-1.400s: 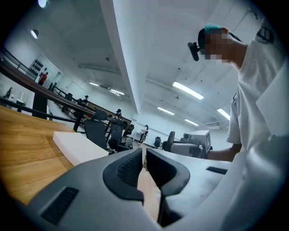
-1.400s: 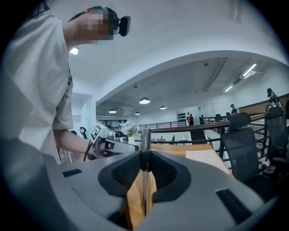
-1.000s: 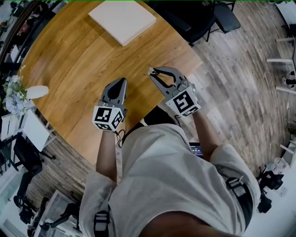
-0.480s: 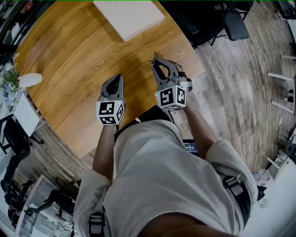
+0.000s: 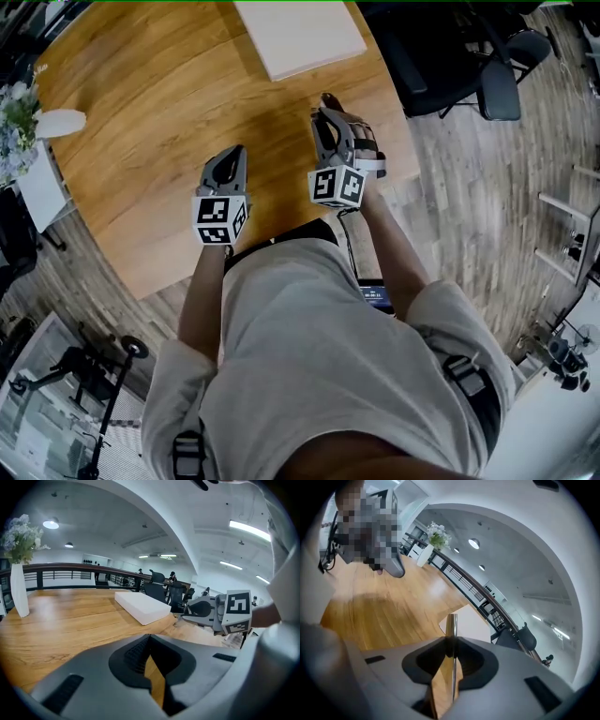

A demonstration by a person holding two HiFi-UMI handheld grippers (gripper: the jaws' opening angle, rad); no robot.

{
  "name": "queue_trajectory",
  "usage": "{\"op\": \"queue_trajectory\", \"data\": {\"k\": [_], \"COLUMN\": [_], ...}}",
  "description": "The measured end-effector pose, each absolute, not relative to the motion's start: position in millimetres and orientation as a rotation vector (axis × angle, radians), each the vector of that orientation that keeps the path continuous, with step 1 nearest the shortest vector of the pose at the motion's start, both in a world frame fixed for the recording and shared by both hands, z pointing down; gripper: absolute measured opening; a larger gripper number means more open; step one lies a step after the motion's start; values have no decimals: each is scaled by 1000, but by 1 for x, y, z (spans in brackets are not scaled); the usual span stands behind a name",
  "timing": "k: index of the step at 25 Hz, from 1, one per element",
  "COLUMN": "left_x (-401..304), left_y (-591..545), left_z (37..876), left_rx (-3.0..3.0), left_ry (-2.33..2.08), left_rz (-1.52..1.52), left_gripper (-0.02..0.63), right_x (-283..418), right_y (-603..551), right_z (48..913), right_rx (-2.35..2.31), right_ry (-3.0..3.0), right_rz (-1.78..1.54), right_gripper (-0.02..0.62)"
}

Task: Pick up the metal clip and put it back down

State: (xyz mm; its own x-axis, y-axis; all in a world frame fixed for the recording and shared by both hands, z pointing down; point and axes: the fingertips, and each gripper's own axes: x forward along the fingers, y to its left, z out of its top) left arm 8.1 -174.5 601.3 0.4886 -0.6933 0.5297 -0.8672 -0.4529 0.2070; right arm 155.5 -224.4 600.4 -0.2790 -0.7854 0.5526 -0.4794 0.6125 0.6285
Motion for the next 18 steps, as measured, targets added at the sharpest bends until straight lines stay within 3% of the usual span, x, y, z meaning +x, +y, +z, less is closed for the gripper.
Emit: {"op": "queue_trajectory", "data": {"k": [18], "left_x": [4], "left_y": [-180], "left_z": [631], "left_rx": [2187], "left_ry": [-1342], "left_rz": [549], "left_gripper": [25], "right_x": [154], "right_y": [-248], "right_z": [642], "right_rx": [893], "right_ry": [-1878], "right_rz": [-528], "right_gripper": [92]}}
